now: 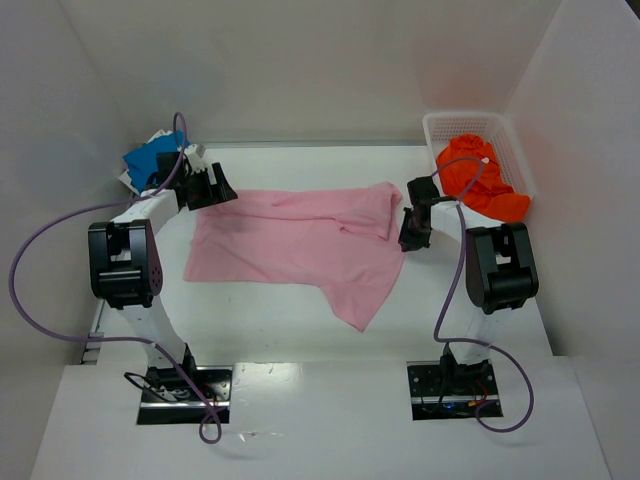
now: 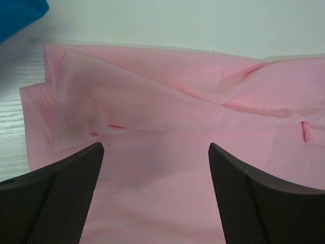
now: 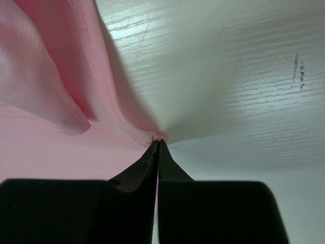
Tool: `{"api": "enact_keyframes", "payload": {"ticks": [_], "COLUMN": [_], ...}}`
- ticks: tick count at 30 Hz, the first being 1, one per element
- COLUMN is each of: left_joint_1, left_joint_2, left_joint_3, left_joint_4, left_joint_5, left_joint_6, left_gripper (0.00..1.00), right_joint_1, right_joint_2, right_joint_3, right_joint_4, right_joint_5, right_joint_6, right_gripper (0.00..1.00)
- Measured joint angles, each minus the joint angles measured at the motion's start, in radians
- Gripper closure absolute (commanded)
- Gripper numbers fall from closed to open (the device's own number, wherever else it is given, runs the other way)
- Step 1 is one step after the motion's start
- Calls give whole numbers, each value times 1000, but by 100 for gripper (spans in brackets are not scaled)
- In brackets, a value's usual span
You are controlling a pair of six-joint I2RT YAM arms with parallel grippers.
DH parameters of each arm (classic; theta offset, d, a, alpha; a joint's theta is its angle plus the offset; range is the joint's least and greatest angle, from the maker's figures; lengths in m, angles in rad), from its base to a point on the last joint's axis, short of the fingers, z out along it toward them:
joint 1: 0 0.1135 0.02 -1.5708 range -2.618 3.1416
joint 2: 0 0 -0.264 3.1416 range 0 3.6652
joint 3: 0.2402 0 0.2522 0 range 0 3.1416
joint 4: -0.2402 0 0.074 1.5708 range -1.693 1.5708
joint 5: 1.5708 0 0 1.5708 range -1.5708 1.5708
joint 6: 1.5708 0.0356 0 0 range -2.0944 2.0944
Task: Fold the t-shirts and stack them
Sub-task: Fold the flattened tshirt in 1/3 of the way
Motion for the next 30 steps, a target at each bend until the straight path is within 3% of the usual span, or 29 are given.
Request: {"api": "enact_keyframes", "payload": {"ticks": [19, 23, 27, 30], "left_joint_1": [0, 0, 0, 0], "left_joint_2": [1, 12, 48, 79], "left_joint_3": [1, 10, 32, 55], "left_joint_4": [-11, -21, -28, -32], "left_joint_5": [-9, -15, -24, -27], "left_joint_6": [27, 30, 30, 30], "left_gripper": [7, 7, 7, 7], "right_joint_1": [-47, -57, -58, -57], "right_joint_2": [0, 0, -4, -21], "right_joint_3": [45, 80, 115, 118], "right_joint_4": [-70, -86, -76, -58], "right_joint_5": [207, 198, 117, 38], "right_joint_6": [-6, -14, -23, -26], "right_gripper": [99, 73, 58, 55]}}
